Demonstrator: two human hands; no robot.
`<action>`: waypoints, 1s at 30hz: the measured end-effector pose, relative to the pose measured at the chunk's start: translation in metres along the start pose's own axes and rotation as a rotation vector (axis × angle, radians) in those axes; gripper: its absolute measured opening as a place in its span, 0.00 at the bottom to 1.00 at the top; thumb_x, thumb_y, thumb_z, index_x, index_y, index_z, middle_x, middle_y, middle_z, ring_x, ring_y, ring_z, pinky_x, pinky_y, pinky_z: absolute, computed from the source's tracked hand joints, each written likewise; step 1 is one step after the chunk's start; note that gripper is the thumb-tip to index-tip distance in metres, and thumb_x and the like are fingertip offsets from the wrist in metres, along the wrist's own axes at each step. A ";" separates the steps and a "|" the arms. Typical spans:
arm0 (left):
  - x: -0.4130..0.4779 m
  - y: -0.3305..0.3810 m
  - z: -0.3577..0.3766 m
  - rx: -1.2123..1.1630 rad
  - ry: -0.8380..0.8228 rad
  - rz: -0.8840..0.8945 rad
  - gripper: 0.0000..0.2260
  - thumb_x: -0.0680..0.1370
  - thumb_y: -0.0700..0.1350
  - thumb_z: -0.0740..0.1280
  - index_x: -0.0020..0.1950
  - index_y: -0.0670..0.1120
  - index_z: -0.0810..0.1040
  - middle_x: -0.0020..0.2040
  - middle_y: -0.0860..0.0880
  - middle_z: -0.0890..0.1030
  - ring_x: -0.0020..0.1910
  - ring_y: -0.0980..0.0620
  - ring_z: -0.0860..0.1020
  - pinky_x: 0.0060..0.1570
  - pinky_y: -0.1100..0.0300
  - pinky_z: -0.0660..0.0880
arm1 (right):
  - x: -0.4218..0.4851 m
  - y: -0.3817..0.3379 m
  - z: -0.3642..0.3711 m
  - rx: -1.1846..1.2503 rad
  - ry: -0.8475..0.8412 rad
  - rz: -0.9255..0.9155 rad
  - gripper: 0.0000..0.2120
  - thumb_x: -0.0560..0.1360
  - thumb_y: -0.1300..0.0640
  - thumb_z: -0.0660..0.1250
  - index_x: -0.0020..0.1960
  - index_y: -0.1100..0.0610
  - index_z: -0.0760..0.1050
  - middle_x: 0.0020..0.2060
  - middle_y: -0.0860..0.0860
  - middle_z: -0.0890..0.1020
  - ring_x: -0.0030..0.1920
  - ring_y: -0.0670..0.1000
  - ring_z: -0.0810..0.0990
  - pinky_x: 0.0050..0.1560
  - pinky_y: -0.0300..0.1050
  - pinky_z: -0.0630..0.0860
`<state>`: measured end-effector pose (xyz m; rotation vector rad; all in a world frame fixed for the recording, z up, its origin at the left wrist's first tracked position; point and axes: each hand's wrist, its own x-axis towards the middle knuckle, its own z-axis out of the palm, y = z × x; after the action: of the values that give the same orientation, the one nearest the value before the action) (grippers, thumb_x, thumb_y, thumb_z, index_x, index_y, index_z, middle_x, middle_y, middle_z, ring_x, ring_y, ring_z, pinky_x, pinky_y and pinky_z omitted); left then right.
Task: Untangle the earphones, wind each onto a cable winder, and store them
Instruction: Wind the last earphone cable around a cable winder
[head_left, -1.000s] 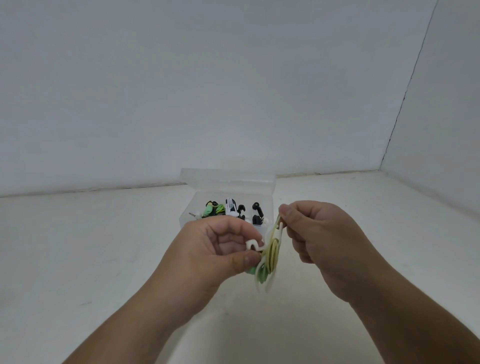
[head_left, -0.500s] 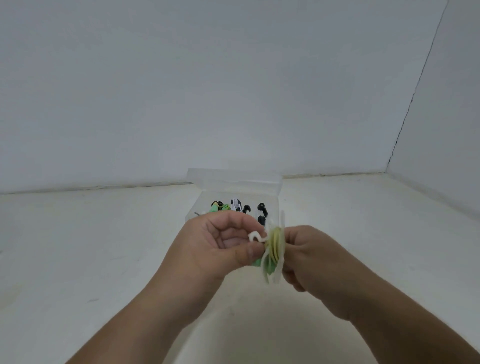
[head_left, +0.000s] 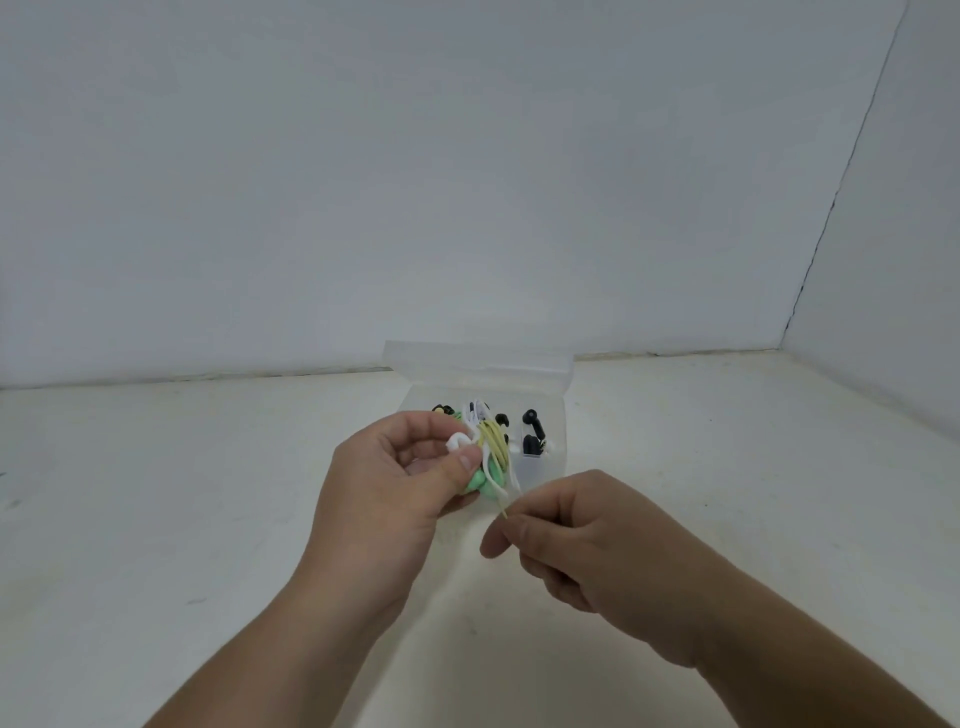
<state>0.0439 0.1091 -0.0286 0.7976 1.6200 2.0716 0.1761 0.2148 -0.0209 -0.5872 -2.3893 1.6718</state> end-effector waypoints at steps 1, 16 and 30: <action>0.000 0.000 0.000 -0.005 -0.013 -0.006 0.06 0.73 0.33 0.73 0.42 0.44 0.83 0.37 0.44 0.83 0.36 0.49 0.83 0.40 0.54 0.81 | 0.000 0.000 -0.001 -0.011 0.005 -0.004 0.13 0.81 0.58 0.63 0.44 0.57 0.84 0.26 0.48 0.69 0.25 0.46 0.63 0.27 0.37 0.62; 0.002 0.001 -0.005 0.228 0.018 0.144 0.08 0.71 0.35 0.76 0.40 0.48 0.84 0.36 0.47 0.82 0.37 0.52 0.80 0.44 0.55 0.82 | -0.007 -0.010 -0.006 0.011 0.070 -0.016 0.15 0.81 0.56 0.64 0.40 0.59 0.83 0.24 0.48 0.67 0.24 0.47 0.61 0.27 0.38 0.60; -0.009 -0.003 0.004 0.599 -0.182 0.237 0.11 0.72 0.39 0.75 0.46 0.55 0.81 0.40 0.58 0.82 0.38 0.59 0.79 0.38 0.67 0.77 | -0.004 -0.006 -0.004 -0.296 0.388 -0.101 0.15 0.73 0.48 0.73 0.33 0.54 0.78 0.21 0.48 0.78 0.22 0.46 0.79 0.26 0.35 0.73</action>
<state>0.0532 0.1067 -0.0324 1.3853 2.1497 1.5848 0.1795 0.2154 -0.0133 -0.7432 -2.3384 1.0528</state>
